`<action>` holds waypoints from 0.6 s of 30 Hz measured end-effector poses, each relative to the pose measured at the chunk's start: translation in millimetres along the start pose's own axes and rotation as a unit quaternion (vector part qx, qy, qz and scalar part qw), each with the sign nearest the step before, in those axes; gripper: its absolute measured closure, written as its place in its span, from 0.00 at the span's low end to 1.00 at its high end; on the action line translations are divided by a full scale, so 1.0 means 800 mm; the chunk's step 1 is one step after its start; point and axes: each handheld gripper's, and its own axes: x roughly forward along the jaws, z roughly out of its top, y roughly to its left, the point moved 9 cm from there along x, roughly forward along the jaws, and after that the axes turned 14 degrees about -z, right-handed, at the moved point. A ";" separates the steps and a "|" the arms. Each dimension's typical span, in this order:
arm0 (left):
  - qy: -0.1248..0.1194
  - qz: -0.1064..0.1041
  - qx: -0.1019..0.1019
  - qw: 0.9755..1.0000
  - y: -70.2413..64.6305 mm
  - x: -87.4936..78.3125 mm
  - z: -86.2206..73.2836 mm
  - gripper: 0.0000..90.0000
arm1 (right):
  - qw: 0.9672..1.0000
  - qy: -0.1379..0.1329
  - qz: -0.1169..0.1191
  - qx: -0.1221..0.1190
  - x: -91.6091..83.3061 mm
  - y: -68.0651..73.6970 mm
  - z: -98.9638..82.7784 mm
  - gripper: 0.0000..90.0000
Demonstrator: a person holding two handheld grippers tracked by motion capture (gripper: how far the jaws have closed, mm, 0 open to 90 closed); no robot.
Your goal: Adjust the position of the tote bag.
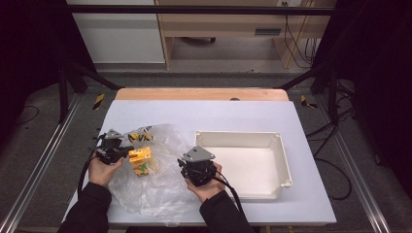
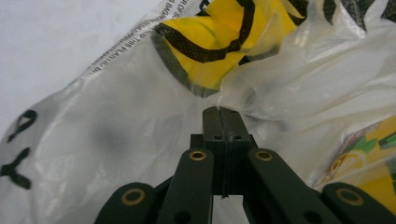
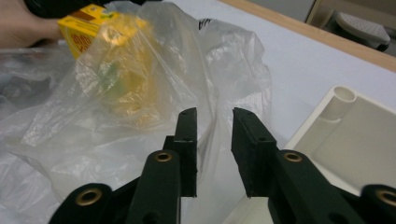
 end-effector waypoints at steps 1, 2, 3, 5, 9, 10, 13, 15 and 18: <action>-0.001 0.000 0.002 1.000 -0.001 -0.001 0.000 1.00 | 1.000 -0.007 0.001 -0.001 -0.004 0.000 0.003 0.77; -0.005 -0.003 -0.001 1.000 -0.003 -0.001 0.001 1.00 | 1.000 -0.013 0.002 0.000 -0.006 0.001 0.006 0.75; -0.005 -0.003 -0.001 1.000 -0.003 -0.001 0.001 1.00 | 1.000 -0.019 0.004 0.003 -0.010 0.001 0.009 0.75; -0.014 -0.005 0.002 1.000 -0.006 -0.007 0.004 1.00 | 0.999 -0.036 0.012 0.009 -0.019 0.004 0.017 0.72; -0.019 -0.007 0.000 1.000 -0.005 -0.010 0.001 1.00 | 0.998 -0.054 0.038 0.007 -0.034 0.021 0.026 0.71; -0.019 -0.007 0.000 1.000 -0.005 -0.010 0.001 1.00 | 0.998 -0.054 0.038 0.007 -0.034 0.021 0.026 0.71; -0.024 -0.010 -0.004 1.000 -0.006 -0.014 -0.002 1.00 | 0.996 -0.051 0.069 -0.006 -0.040 0.052 0.018 0.70; -0.026 -0.012 -0.003 1.000 -0.007 -0.017 -0.003 1.00 | 0.995 -0.048 0.085 -0.008 -0.041 0.066 0.012 0.68; -0.026 -0.013 -0.001 1.000 -0.009 -0.018 -0.004 1.00 | 0.994 -0.044 0.099 -0.010 -0.040 0.079 0.004 0.64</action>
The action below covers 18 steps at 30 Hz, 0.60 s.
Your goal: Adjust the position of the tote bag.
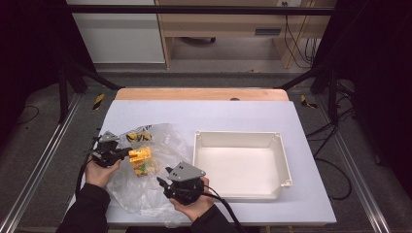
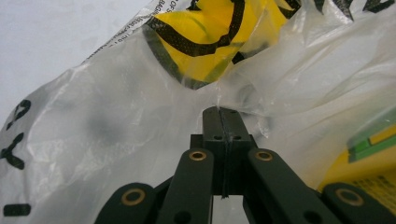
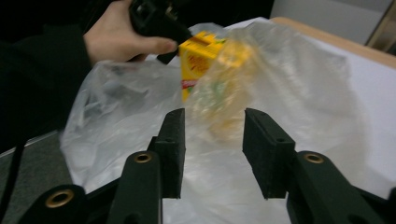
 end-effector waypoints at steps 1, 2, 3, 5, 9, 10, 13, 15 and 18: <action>0.000 0.000 0.000 1.000 -0.001 0.000 -0.001 1.00 | 1.000 0.003 0.005 -0.001 0.002 0.006 -0.004 0.62; 0.000 -0.001 -0.001 1.000 -0.002 -0.001 -0.001 1.00 | 1.000 0.008 0.009 -0.006 0.006 0.015 -0.013 0.58; -0.001 -0.001 -0.001 1.000 -0.002 -0.002 -0.001 1.00 | 1.000 0.011 0.008 -0.009 0.009 0.018 -0.017 0.57; -0.002 -0.002 0.000 1.000 -0.002 -0.003 -0.001 1.00 | 1.000 0.014 0.007 -0.012 0.011 0.020 -0.021 0.56; -0.006 -0.003 -0.001 1.000 -0.003 -0.004 0.000 1.00 | 0.999 0.036 -0.001 -0.023 0.025 0.030 -0.044 0.60; -0.006 -0.003 -0.001 1.000 -0.003 -0.004 0.000 1.00 | 0.999 0.036 -0.001 -0.023 0.025 0.030 -0.044 0.60; -0.005 -0.003 -0.001 1.000 -0.003 -0.004 0.000 1.00 | 0.997 0.051 -0.030 -0.039 0.030 0.023 -0.056 0.83; -0.002 -0.003 -0.002 1.000 -0.003 -0.002 -0.001 1.00 | 0.997 0.055 -0.040 -0.037 0.029 0.016 -0.057 0.96; 0.001 -0.002 0.000 1.000 -0.003 0.000 -0.001 1.00 | 0.996 0.049 -0.058 -0.037 0.025 0.006 -0.055 1.00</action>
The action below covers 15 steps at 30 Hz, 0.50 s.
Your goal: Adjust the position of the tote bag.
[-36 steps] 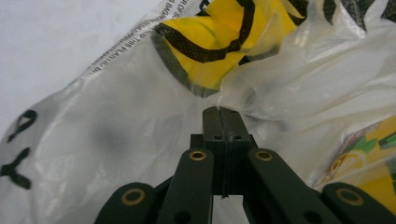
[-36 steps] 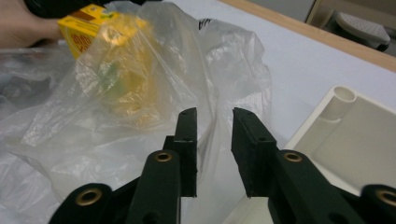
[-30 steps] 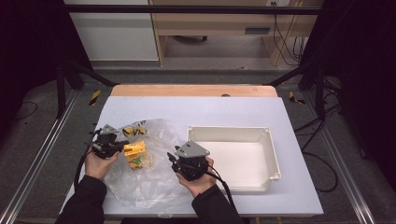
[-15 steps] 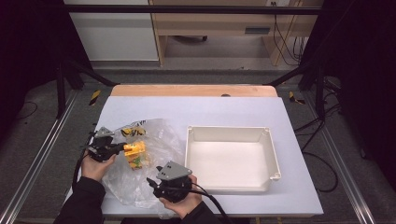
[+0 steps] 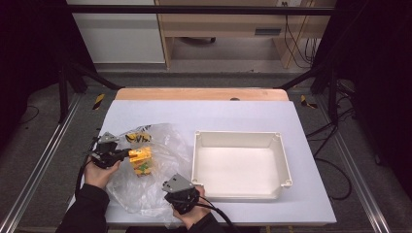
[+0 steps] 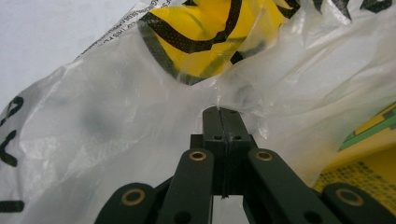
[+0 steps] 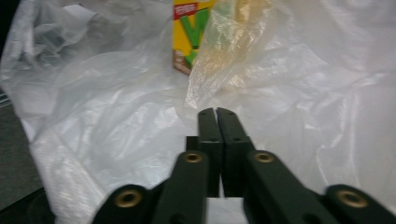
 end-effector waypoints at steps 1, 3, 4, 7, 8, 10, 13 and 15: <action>0.002 0.000 -0.001 1.000 0.000 0.002 -0.001 1.00 | 1.000 -0.006 -0.007 0.009 -0.005 -0.008 0.003 1.00; 0.005 0.000 0.000 1.000 0.000 0.002 -0.001 1.00 | 1.000 -0.015 -0.016 0.015 -0.011 -0.016 0.008 1.00; 0.005 0.000 0.000 1.000 0.000 0.002 -0.001 1.00 | 1.000 -0.015 -0.016 0.015 -0.011 -0.016 0.008 1.00; 0.009 0.000 0.001 1.000 0.001 0.003 -0.002 1.00 | 0.999 -0.024 -0.033 0.028 -0.022 -0.033 0.015 1.00; 0.010 0.000 0.001 1.000 0.001 0.004 -0.002 1.00 | 0.999 -0.024 -0.033 0.028 -0.022 -0.033 0.015 1.00; 0.015 0.000 -0.001 1.000 0.002 0.006 -0.004 1.00 | 0.998 -0.026 -0.040 0.037 -0.026 -0.043 0.018 1.00; 0.027 0.002 -0.006 1.000 0.005 0.009 -0.008 1.00 | 0.997 -0.036 -0.053 0.049 -0.034 -0.061 0.024 1.00; 0.030 0.003 -0.006 1.000 0.006 0.010 -0.009 1.00 | 0.996 -0.039 -0.065 0.051 -0.038 -0.072 0.027 1.00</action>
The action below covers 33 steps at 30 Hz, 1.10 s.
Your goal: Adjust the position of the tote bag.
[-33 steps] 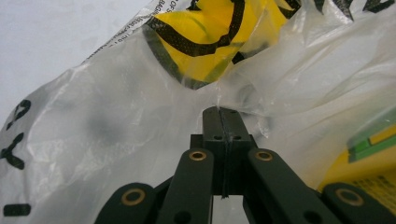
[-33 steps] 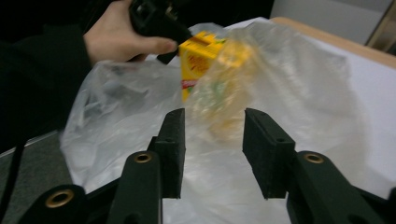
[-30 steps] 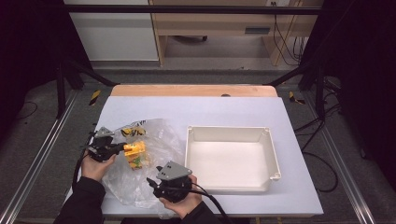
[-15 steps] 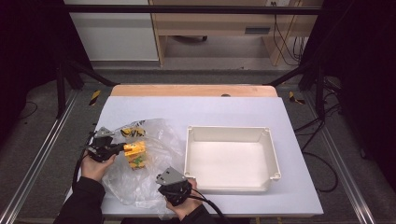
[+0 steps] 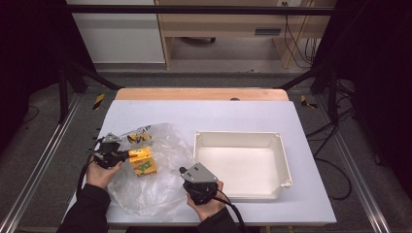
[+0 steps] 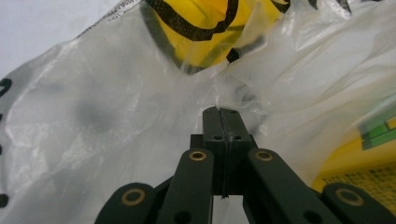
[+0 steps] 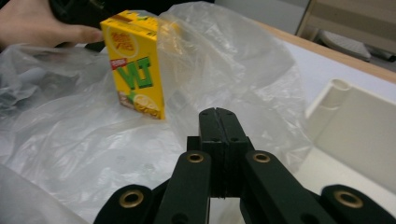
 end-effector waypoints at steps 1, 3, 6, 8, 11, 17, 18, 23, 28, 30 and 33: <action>0.000 0.000 0.000 1.000 0.000 0.000 0.000 1.00 | 1.000 0.000 0.000 0.000 0.000 0.000 0.000 1.00; 0.001 -0.002 -0.002 1.000 0.000 0.001 0.000 1.00 | 1.000 -0.003 -0.007 0.004 -0.001 -0.009 0.003 1.00; 0.008 -0.007 -0.006 1.000 -0.001 0.004 -0.002 1.00 | 1.000 0.000 -0.016 0.018 0.002 -0.027 0.006 1.00; 0.014 -0.007 -0.006 1.000 -0.001 0.006 -0.004 1.00 | 1.000 0.002 -0.019 0.018 0.003 -0.031 0.005 1.00; 0.019 -0.008 -0.015 1.000 0.000 0.007 -0.006 1.00 | 1.000 0.003 -0.023 0.021 0.004 -0.035 0.005 1.00; 0.024 -0.005 -0.026 0.999 0.004 0.005 -0.008 1.00 | 0.999 0.007 -0.042 0.033 0.007 -0.054 0.004 1.00; 0.028 0.006 -0.025 0.999 0.006 0.003 -0.009 1.00 | 0.998 0.013 -0.047 0.035 0.009 -0.061 -0.002 1.00; 0.024 0.026 -0.037 0.999 0.012 -0.010 -0.009 1.00 | 0.998 0.023 -0.042 0.039 0.011 -0.063 -0.011 1.00; 0.012 0.042 -0.047 0.998 0.011 -0.021 -0.006 1.00 | 0.999 0.022 -0.015 0.025 0.004 -0.040 -0.012 1.00; 0.013 0.044 -0.044 0.998 0.010 -0.023 -0.006 1.00 | 1.000 0.022 0.001 0.019 0.000 -0.024 -0.012 1.00; 0.001 0.046 -0.038 0.998 0.003 -0.030 -0.002 1.00 | 0.999 0.024 0.024 0.009 -0.004 0.000 -0.011 1.00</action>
